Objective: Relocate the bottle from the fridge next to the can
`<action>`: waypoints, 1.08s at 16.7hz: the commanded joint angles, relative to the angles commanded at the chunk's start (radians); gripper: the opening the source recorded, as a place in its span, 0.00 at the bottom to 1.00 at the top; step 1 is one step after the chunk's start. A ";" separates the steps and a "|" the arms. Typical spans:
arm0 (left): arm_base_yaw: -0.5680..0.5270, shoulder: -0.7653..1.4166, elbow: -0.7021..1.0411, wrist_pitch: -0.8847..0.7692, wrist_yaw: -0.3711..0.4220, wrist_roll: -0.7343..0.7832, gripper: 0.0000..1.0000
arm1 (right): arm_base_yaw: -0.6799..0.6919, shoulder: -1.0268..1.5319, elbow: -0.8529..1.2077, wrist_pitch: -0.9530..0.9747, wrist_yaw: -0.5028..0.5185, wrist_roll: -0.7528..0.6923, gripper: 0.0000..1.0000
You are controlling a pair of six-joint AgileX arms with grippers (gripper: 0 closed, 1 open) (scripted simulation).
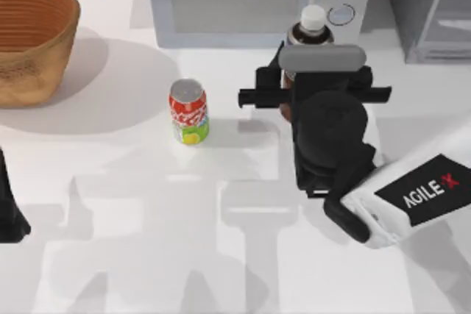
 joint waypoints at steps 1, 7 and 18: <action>0.000 0.000 0.000 0.000 0.000 0.000 1.00 | 0.000 0.000 0.000 0.000 0.000 0.000 0.00; 0.000 0.000 0.000 0.000 0.000 0.000 1.00 | 0.000 0.000 0.000 0.000 0.000 0.000 0.45; 0.000 0.000 0.000 0.000 0.000 0.000 1.00 | 0.000 0.000 0.000 0.000 0.000 0.000 1.00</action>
